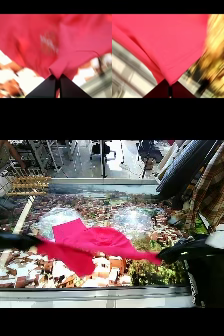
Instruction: Fold the clothes and pants, and hang the long-sleeved shirts on hangers.
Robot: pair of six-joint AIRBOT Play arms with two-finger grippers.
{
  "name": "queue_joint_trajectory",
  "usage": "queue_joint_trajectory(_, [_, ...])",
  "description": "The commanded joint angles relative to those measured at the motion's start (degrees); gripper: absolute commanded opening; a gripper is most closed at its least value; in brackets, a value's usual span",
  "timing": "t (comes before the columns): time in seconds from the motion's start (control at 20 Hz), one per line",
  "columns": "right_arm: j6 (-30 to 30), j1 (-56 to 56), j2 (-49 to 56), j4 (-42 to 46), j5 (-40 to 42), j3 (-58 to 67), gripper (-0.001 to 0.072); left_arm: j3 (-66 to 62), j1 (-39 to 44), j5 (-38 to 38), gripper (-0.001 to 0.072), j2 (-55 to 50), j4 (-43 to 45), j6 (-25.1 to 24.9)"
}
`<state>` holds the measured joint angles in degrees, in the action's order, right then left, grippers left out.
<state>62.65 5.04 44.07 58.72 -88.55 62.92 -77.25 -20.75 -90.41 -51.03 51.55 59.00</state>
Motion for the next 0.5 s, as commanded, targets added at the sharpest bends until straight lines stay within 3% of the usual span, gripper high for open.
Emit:
queue_joint_trajectory(0.0, [2.9,0.0,-16.2,0.5,11.5,21.3,0.0023,-31.2,-7.1,0.6,0.0005,3.4,0.2,4.0])
queue_joint_trajectory(0.1, [4.3,0.0,-20.9,0.1,23.7,30.1,0.0023,-46.6,-9.1,11.1,0.0004,4.6,0.3,5.3])
queue_joint_trajectory(0.25, [4.3,0.0,-22.0,-2.0,36.4,38.4,0.0023,-51.9,-9.2,30.3,0.0005,9.7,0.9,4.7])
queue_joint_trajectory(0.35, [4.1,0.0,-20.5,-1.7,41.8,40.1,0.0023,-51.9,-9.2,36.1,0.0005,11.7,2.6,4.5])
queue_joint_trajectory(0.45, [4.1,0.0,-17.1,-1.0,42.4,40.1,0.0023,-51.5,-9.2,35.9,0.0005,10.6,2.1,4.6])
